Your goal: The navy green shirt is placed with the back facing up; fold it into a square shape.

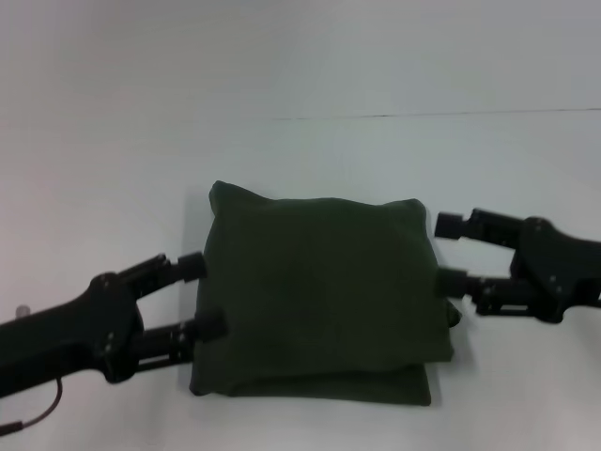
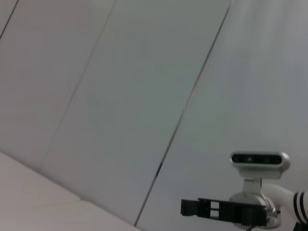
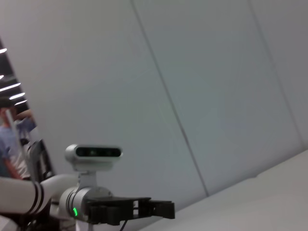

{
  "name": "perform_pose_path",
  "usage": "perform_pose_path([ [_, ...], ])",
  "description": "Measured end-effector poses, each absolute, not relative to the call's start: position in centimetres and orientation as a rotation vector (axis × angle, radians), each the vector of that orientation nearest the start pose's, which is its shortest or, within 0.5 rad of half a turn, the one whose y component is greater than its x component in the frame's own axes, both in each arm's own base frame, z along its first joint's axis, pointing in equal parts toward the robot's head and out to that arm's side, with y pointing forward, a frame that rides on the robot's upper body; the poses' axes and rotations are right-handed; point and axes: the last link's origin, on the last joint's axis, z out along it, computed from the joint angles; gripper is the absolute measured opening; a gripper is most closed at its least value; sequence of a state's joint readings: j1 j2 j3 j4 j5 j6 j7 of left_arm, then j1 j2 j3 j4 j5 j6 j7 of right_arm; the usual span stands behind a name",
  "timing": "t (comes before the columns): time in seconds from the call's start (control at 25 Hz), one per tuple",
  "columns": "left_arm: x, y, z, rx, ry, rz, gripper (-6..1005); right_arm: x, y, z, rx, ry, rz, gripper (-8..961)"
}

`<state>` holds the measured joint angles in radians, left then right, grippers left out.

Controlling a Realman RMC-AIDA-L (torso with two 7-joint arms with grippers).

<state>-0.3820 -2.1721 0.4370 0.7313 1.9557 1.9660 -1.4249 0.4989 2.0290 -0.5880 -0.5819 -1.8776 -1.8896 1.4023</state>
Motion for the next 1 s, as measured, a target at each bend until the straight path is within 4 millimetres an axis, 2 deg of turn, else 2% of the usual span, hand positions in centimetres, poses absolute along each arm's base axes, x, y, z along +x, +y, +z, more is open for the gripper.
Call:
perform_pose_path([
  [0.16, -27.0, 24.9, 1.4, -2.65, -0.758, -1.176, 909, 24.9, 29.5, 2.2, -2.819, 0.658, 1.097, 915],
  [0.32, -27.6, 24.5, 0.8, -2.703, -0.774, -1.087, 909, 25.2, 29.9, 1.1, -2.888, 0.782, 0.941, 914],
  [0.52, -28.0, 24.4, 0.1, -2.769, -0.804, -0.985, 909, 25.5, 30.1, 0.4, -2.916, 0.827, 0.848, 915],
  [1.0, -28.0, 24.4, 0.0, -2.787, -0.802, -0.971, 909, 25.6, 30.3, 0.3, -2.919, 0.831, 0.821, 906],
])
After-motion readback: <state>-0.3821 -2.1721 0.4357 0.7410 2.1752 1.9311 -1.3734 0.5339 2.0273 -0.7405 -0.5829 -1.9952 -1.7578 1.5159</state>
